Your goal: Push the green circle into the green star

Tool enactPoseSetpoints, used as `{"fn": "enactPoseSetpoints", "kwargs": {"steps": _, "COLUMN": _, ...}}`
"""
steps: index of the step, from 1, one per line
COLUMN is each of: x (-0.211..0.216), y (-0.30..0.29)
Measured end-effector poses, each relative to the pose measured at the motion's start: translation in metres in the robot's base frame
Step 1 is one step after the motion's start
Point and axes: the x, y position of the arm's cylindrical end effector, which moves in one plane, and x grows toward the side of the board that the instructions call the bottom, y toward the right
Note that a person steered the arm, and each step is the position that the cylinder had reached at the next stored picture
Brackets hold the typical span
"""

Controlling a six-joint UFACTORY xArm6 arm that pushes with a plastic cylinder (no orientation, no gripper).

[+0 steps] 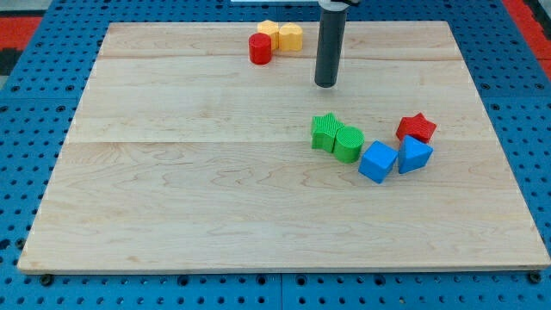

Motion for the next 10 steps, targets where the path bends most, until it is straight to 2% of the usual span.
{"fn": "enactPoseSetpoints", "kwargs": {"steps": 2, "x": -0.006, "y": 0.003}}
{"fn": "enactPoseSetpoints", "kwargs": {"steps": 4, "x": -0.013, "y": 0.052}}
{"fn": "enactPoseSetpoints", "kwargs": {"steps": 5, "x": -0.047, "y": 0.042}}
{"fn": "enactPoseSetpoints", "kwargs": {"steps": 6, "x": -0.057, "y": 0.086}}
{"fn": "enactPoseSetpoints", "kwargs": {"steps": 7, "x": -0.009, "y": 0.142}}
{"fn": "enactPoseSetpoints", "kwargs": {"steps": 8, "x": 0.044, "y": 0.157}}
{"fn": "enactPoseSetpoints", "kwargs": {"steps": 10, "x": 0.082, "y": 0.132}}
